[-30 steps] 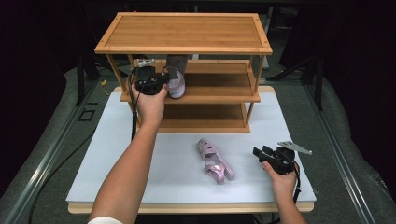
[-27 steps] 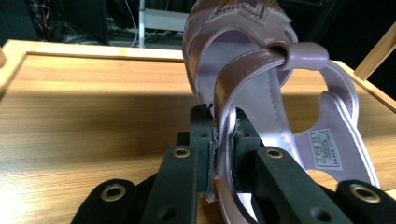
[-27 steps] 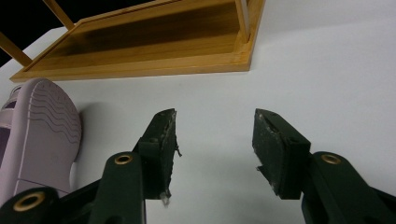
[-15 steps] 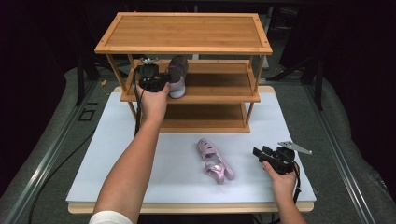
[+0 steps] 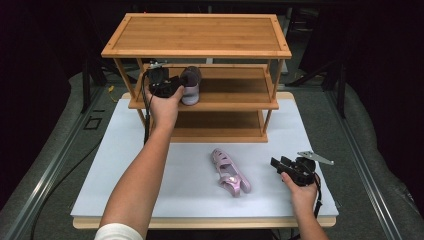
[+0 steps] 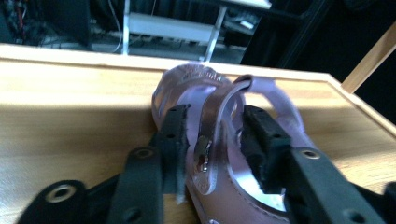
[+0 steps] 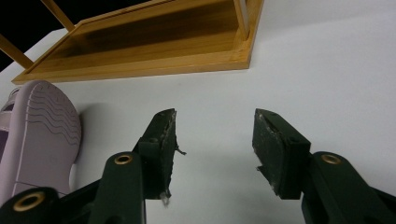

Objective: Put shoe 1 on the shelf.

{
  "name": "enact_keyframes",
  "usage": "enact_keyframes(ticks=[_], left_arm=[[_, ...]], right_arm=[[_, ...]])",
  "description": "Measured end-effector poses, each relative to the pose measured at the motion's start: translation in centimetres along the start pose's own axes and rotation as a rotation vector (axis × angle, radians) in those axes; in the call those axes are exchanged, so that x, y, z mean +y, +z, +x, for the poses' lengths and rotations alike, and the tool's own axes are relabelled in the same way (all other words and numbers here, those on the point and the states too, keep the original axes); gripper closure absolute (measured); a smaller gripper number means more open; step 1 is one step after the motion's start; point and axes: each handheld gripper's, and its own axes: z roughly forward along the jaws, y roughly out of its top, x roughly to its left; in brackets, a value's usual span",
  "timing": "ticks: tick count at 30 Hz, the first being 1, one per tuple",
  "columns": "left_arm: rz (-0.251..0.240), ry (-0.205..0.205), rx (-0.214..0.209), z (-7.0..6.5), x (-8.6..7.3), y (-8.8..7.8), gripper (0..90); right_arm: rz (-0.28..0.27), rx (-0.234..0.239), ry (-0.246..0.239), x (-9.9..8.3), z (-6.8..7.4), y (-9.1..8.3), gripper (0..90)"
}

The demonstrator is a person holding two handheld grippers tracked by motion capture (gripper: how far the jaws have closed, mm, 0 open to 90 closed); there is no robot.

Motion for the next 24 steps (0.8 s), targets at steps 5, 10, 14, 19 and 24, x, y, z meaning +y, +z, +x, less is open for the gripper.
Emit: enact_keyframes(ticks=[5,10,14,19,24], left_arm=[[-0.003,0.041,-0.013,-0.1,0.1,-1.6,55.8],[-0.007,0.118,-0.028,-0.4,0.0,-4.3,54.6],[-0.025,0.133,-0.064,-0.2,-0.7,-6.3,54.2],[0.001,0.143,-0.096,0.3,-1.6,-7.7,52.1],[0.011,0.156,-0.117,1.5,-3.5,-9.6,51.9]], right_arm=[[-0.004,-0.001,-0.012,0.0,0.2,0.0,49.4],[-0.010,-0.015,-0.064,0.1,0.9,-0.3,49.1],[-0.012,-0.026,-0.102,0.1,1.4,-0.3,48.9],[-0.005,-0.046,-0.161,0.1,2.1,-0.2,48.5],[-0.005,-0.052,-0.202,0.1,2.7,-0.2,48.3]])
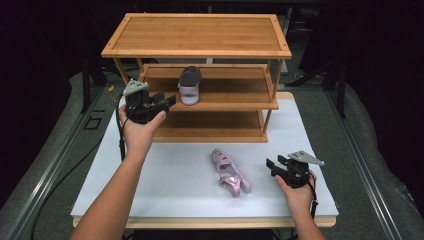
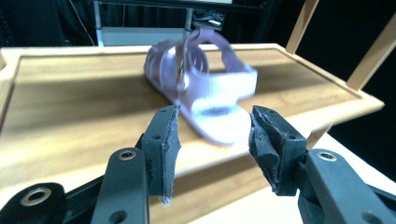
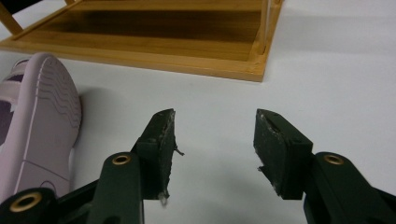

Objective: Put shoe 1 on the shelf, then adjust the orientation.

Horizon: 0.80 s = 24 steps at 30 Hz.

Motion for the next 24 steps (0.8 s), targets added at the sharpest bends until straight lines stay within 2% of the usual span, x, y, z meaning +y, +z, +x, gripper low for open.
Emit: enact_keyframes(ticks=[7,8,9,11,12,13,14,19,24], left_arm=[[0.031,0.002,-0.010,2.0,-5.6,-2.4,48.3],[0.031,0.002,-0.010,2.0,-5.6,-2.4,48.3],[0.030,-0.001,-0.015,2.2,-6.5,-2.7,48.3],[0.038,0.014,-0.008,2.7,-8.3,-3.2,48.5],[0.066,0.013,-0.007,3.2,-9.7,-3.4,48.7],[0.066,0.013,-0.007,3.2,-9.7,-3.4,48.7],[0.084,0.001,-0.006,3.6,-11.1,-3.5,48.7],[0.136,-0.034,-0.018,4.0,-13.7,-3.8,48.7],[0.188,-0.023,-0.028,4.0,-15.8,-4.0,48.7]], right_arm=[[-0.017,0.015,-0.047,0.4,1.2,-0.3,45.5],[-0.014,0.023,-0.048,0.4,1.4,-0.3,44.9],[-0.014,0.023,-0.048,0.4,1.4,-0.3,44.9],[-0.021,0.026,-0.056,0.5,1.8,-0.2,43.9],[-0.021,0.031,-0.068,0.6,2.2,-0.2,43.7],[-0.021,0.031,-0.068,0.6,2.2,-0.2,43.7],[-0.016,0.030,-0.078,0.6,2.5,-0.1,43.5],[-0.024,0.043,-0.100,0.8,3.1,-0.5,43.2],[-0.014,0.068,-0.120,0.8,3.8,-0.5,40.8]])
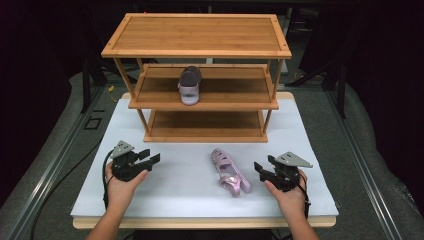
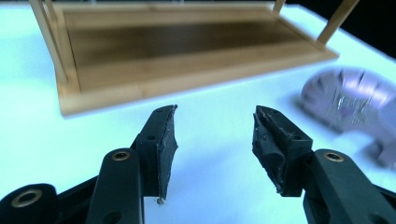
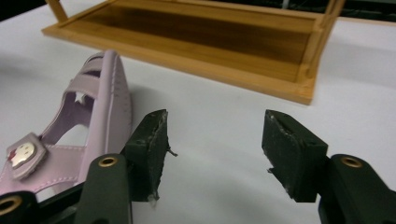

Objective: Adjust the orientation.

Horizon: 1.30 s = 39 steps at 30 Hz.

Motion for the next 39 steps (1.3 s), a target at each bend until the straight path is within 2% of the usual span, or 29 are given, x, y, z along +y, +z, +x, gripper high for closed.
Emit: enact_keyframes(ticks=[2,3,5,6,8,9,11,15,16,17,18,19,21,23,26,28,30,31,32,33,35,36,37,38,39], left_arm=[[0.009,-0.003,0.004,0.3,-0.5,0.0,48.6],[0.005,-0.024,0.002,0.6,-0.9,0.0,48.6],[0.011,-0.026,0.005,0.9,-1.1,0.1,48.5],[0.012,-0.028,0.012,1.0,-1.2,0.1,48.4],[0.007,-0.040,0.018,1.4,-1.3,0.1,48.2],[0.005,-0.040,0.029,1.5,-1.4,0.1,47.9],[0.004,-0.038,0.038,1.6,-1.5,0.0,47.7],[-0.013,-0.058,0.054,2.1,-1.5,-0.5,47.7],[-0.021,-0.081,0.054,2.4,-1.4,-0.6,47.6],[-0.021,-0.081,0.054,2.4,-1.4,-0.6,47.5],[-0.030,-0.096,0.058,2.6,-1.4,-0.7,47.4],[-0.030,-0.099,0.060,2.8,-1.3,-0.8,47.3],[-0.030,-0.099,0.065,2.9,-1.3,-1.0,47.3],[-0.045,-0.111,0.078,3.3,-1.2,-1.5,47.3],[-0.052,-0.120,0.087,3.7,-1.2,-1.7,47.2],[-0.051,-0.128,0.089,3.9,-1.3,-1.7,47.2],[-0.047,-0.130,0.091,4.0,-1.4,-1.6,47.3],[-0.044,-0.130,0.090,3.9,-1.4,-1.5,47.3],[-0.044,-0.128,0.090,3.9,-1.4,-1.5,47.3],[-0.044,-0.126,0.090,3.9,-1.4,-1.5,47.3],[-0.045,-0.125,0.089,3.8,-1.4,-1.4,47.3],[-0.039,-0.126,0.086,3.8,-1.5,-1.3,47.3],[-0.033,-0.122,0.085,3.7,-1.5,-1.3,47.3],[-0.033,-0.121,0.084,3.7,-1.5,-1.2,47.4],[-0.030,-0.119,0.082,3.7,-1.5,-1.2,47.3]], right_arm=[[0.021,0.010,-0.023,0.0,0.4,0.4,43.4],[0.030,0.009,-0.034,0.1,0.6,0.5,50.5],[0.017,0.031,-0.046,0.2,1.0,0.4,60.1],[0.003,0.041,-0.060,0.3,1.2,0.4,62.3],[0.008,0.063,-0.087,0.4,1.8,0.3,67.2],[0.009,0.078,-0.090,0.4,2.0,0.3,68.4],[0.007,0.075,-0.098,0.4,2.3,0.3,69.9],[0.027,0.122,-0.115,0.3,3.2,0.4,74.6],[0.017,0.154,-0.112,0.3,3.4,0.4,75.2],[0.017,0.154,-0.112,0.3,3.4,0.4,75.2],[0.024,0.202,-0.120,0.4,3.7,0.5,76.3],[0.029,0.213,-0.122,0.4,3.9,0.6,76.4],[0.043,0.217,-0.132,0.3,4.1,0.7,77.1],[0.068,0.211,-0.162,0.1,4.4,1.1,79.4],[0.077,0.195,-0.149,0.2,4.3,1.0,81.1],[0.073,0.147,-0.131,0.2,3.5,1.1,82.3],[0.073,0.137,-0.122,0.1,3.3,1.1,82.7],[0.064,0.157,-0.062,-0.2,2.1,1.5,83.4],[0.066,0.158,-0.041,-0.2,1.8,1.6,83.5],[0.084,0.109,-0.027,-0.3,1.5,1.6,83.6],[0.085,0.141,-0.010,-0.5,0.8,2.0,84.0],[0.123,0.048,-0.013,-0.6,0.7,2.0,84.1],[0.128,0.042,-0.006,-0.7,0.5,2.1,84.2],[0.100,0.165,0.021,-0.9,-0.1,2.5,84.4],[0.119,0.140,0.035,-1.0,-0.3,2.6,84.5]])
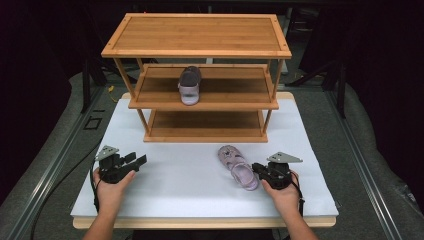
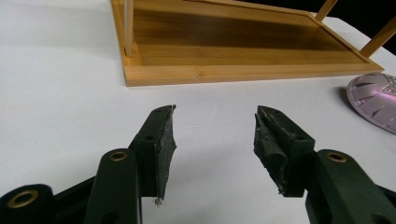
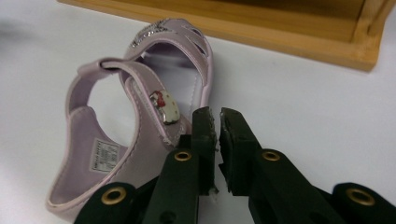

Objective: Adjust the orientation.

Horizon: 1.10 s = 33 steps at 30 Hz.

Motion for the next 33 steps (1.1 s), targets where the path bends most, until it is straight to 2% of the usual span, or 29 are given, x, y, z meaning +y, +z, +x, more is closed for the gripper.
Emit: enact_keyframes(ticks=[1,2,3,5,6,9,13,16,17,20,22,23,25,26,29,30,31,32,33], left_arm=[[0.001,0.001,0.000,0.0,0.0,0.0,47.4],[0.002,0.002,-0.001,-0.1,0.0,0.1,47.4],[0.002,0.003,-0.002,-0.1,0.0,0.1,47.3],[0.006,0.005,-0.003,-0.1,0.0,0.1,47.3],[0.003,0.004,-0.003,-0.1,-0.1,0.2,47.3],[0.006,0.003,-0.001,-0.1,-0.1,0.2,47.4],[0.004,0.002,0.000,0.0,-0.1,0.1,47.4],[0.005,0.002,0.000,0.0,-0.1,0.1,47.3],[0.006,0.002,0.002,0.0,-0.1,0.1,47.4],[0.003,-0.001,0.002,0.1,-0.1,0.1,47.4],[0.006,-0.006,0.004,0.1,-0.1,0.1,47.3],[0.006,-0.007,0.005,0.2,-0.1,0.1,47.4],[0.010,-0.005,0.004,0.2,-0.1,0.1,47.4],[0.004,-0.006,0.005,0.2,-0.2,0.1,47.4],[0.003,-0.007,0.005,0.2,-0.1,0.0,47.3],[0.005,-0.009,0.005,0.2,-0.1,0.1,47.3],[0.004,-0.009,0.005,0.2,-0.2,0.1,47.3],[0.007,-0.010,0.005,0.2,-0.2,0.1,47.3],[0.008,-0.011,0.005,0.2,-0.2,0.1,47.3]], right_arm=[[0.026,-0.076,0.005,0.0,0.0,0.0,84.5],[0.021,-0.002,0.017,-0.2,-0.4,0.2,84.7],[0.036,-0.058,0.018,-0.2,-0.4,0.3,84.6],[0.048,-0.064,0.022,-0.3,-0.6,0.4,84.4],[0.064,-0.077,0.039,-0.3,-0.9,0.5,82.6],[0.066,-0.083,0.061,-0.4,-1.2,0.4,79.1],[0.062,-0.113,0.062,-0.3,-1.4,0.2,75.3],[0.022,-0.122,0.078,0.1,-1.7,-0.8,71.9],[0.012,-0.142,0.069,0.2,-1.6,-1.2,70.7],[-0.046,-0.110,0.029,1.0,-0.9,-2.5,65.7],[-0.064,-0.101,-0.003,1.4,-0.1,-3.0,63.5],[-0.056,-0.068,-0.012,1.6,0.2,-3.0,60.8],[-0.040,-0.050,-0.016,1.7,0.4,-2.8,58.7],[0.011,-0.013,-0.028,1.7,0.7,-2.1,55.1],[0.052,-0.012,-0.038,1.6,0.8,-1.5,55.0],[0.083,-0.027,-0.053,1.7,0.9,-0.7,58.9],[0.098,-0.015,-0.057,1.8,0.8,-0.5,60.5],[0.118,-0.042,-0.066,1.9,0.9,-0.2,63.0],[0.129,-0.050,-0.073,2.0,0.9,0.0,65.3]])
